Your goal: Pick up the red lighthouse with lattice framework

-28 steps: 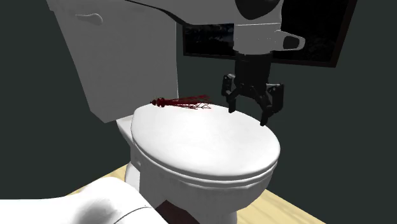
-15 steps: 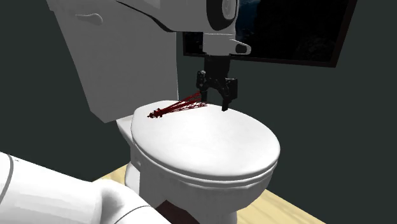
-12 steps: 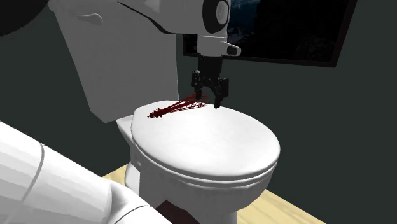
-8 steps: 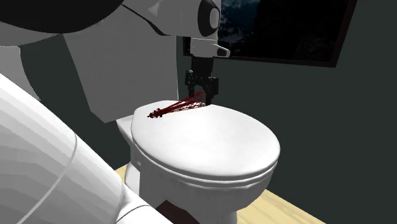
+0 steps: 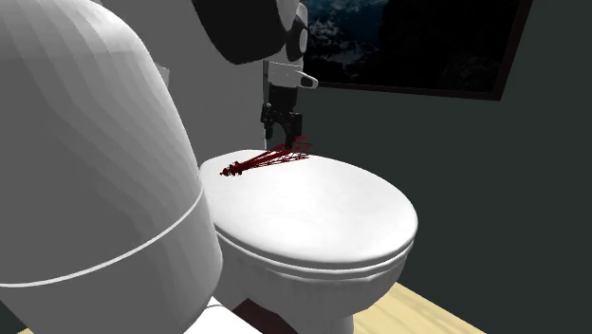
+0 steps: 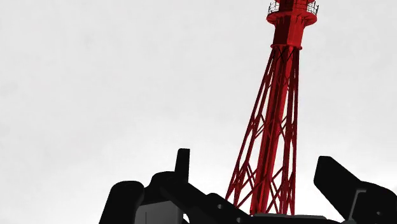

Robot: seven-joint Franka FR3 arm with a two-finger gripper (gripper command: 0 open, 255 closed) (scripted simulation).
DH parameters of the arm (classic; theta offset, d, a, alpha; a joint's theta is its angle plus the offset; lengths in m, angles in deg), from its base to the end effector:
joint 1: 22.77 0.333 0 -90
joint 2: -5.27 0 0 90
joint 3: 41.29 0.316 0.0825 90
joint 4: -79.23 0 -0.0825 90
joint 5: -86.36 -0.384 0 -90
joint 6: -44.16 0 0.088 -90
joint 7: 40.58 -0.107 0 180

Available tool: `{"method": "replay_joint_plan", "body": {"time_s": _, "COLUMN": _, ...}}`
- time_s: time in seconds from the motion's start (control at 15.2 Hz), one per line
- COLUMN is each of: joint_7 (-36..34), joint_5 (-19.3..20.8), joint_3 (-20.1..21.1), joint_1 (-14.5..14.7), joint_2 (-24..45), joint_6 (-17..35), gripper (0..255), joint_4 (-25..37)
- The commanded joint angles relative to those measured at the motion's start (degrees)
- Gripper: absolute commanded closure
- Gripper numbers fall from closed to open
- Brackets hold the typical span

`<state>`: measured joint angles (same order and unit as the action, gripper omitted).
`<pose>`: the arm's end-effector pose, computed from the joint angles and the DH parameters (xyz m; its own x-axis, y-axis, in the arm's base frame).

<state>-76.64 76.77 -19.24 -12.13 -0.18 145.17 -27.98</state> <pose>0.4372 0.3061 0.5466 0.9917 -0.0897 -0.0925 -0.0980 -0.9911 -0.0905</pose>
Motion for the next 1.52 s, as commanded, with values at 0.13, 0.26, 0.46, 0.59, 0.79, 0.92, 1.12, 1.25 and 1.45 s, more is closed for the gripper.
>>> {"method": "replay_joint_plan", "body": {"time_s": 0.13, "joint_7": -2.91, "joint_5": 0.95, "joint_3": 1.48, "joint_1": 1.07, "joint_2": 4.87, "joint_6": 0.34, "gripper": 0, "joint_4": 4.07}}
{"method": "replay_joint_plan", "body": {"time_s": 0.26, "joint_7": -2.73, "joint_5": 0.92, "joint_3": 1.5, "joint_1": 1.1, "joint_2": 4.92, "joint_6": 1.85, "gripper": 0, "joint_4": 2.58}}
{"method": "replay_joint_plan", "body": {"time_s": 0.46, "joint_7": -2.49, "joint_5": 0.9, "joint_3": 1.54, "joint_1": 1.15, "joint_2": 5.09, "joint_6": 4.12, "gripper": 0, "joint_4": 0.47}}
{"method": "replay_joint_plan", "body": {"time_s": 0.59, "joint_7": -2.37, "joint_5": 0.9, "joint_3": 1.57, "joint_1": 1.17, "joint_2": 5.22, "joint_6": 5.31, "gripper": 0, "joint_4": -0.61}}
{"method": "replay_joint_plan", "body": {"time_s": 0.79, "joint_7": -2.3, "joint_5": 0.83, "joint_3": 1.55, "joint_1": 1.16, "joint_2": 5.05, "joint_6": 5.36, "gripper": 255, "joint_4": -0.82}}
{"method": "replay_joint_plan", "body": {"time_s": 0.92, "joint_7": -2.34, "joint_5": 0.84, "joint_3": 1.57, "joint_1": 1.17, "joint_2": 5.09, "joint_6": 5.36, "gripper": 255, "joint_4": -0.78}}
{"method": "replay_joint_plan", "body": {"time_s": 1.12, "joint_7": -2.34, "joint_5": 0.84, "joint_3": 1.57, "joint_1": 1.18, "joint_2": 5.09, "joint_6": 5.39, "gripper": 255, "joint_4": -0.81}}
{"method": "replay_joint_plan", "body": {"time_s": 1.25, "joint_7": -2.33, "joint_5": 0.85, "joint_3": 1.57, "joint_1": 1.17, "joint_2": 5.1, "joint_6": 5.41, "gripper": 255, "joint_4": -0.83}}
{"method": "replay_joint_plan", "body": {"time_s": 1.45, "joint_7": -2.51, "joint_5": 0.9, "joint_3": 1.54, "joint_1": 1.13, "joint_2": 5.04, "joint_6": 3.8, "gripper": 255, "joint_4": 0.74}}
